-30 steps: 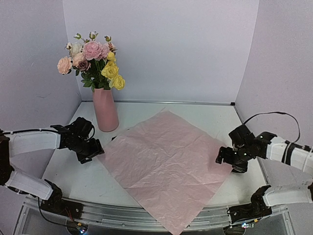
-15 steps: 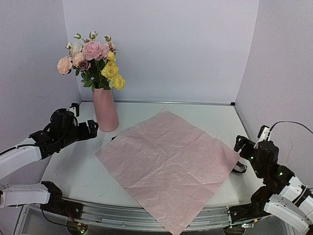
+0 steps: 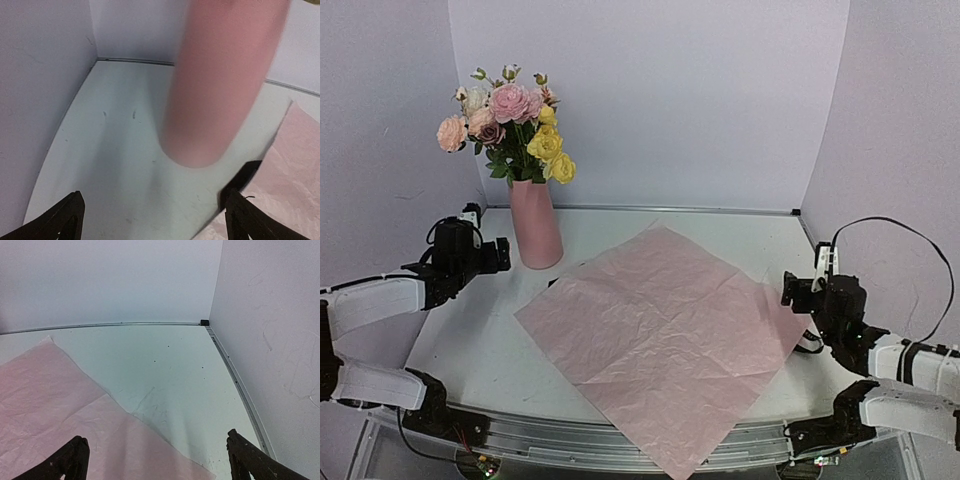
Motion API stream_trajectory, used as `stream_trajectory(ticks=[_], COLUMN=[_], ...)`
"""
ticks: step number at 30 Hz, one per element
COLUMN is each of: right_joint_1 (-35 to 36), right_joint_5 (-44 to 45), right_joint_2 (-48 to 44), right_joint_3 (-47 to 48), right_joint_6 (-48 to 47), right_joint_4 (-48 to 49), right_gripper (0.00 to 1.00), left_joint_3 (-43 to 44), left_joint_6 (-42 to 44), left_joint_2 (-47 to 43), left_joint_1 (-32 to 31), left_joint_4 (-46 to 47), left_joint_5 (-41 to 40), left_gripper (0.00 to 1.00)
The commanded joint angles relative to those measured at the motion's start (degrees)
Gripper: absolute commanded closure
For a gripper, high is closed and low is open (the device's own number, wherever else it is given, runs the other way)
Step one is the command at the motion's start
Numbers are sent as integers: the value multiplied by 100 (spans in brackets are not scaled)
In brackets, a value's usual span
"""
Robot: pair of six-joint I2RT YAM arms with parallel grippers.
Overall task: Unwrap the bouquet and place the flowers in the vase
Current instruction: Reset both arms
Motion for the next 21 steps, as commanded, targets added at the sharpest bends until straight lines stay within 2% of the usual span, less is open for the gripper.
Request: stream_trajectory(ticks=[1, 5, 10, 15, 21], right_joint_1=[-956, -1445, -1659, -1978, -1995], right_joint_5=[-539, -1312, -1601, -1976, -2529], right_joint_2=[645, 1420, 2200, 2620, 3245], right_joint_3=[-62, 39, 266, 240, 69], right_joint_6=[-98, -406, -765, -727, -939], right_joint_4=[1851, 2598, 3081, 3523, 4269], right_gripper=[5, 2, 2, 2, 2], left_joint_3=[-292, -784, -1230, -1258, -1313], left_joint_6=[155, 362, 298, 495, 990], left_joint_2=[132, 338, 904, 1521, 1969], left_joint_1=[745, 1047, 1156, 1157, 1160], left_joint_4=[1143, 2248, 3520, 4201, 4782], left_joint_5=[107, 60, 75, -78, 417], left_gripper=[0, 0, 0, 0, 1])
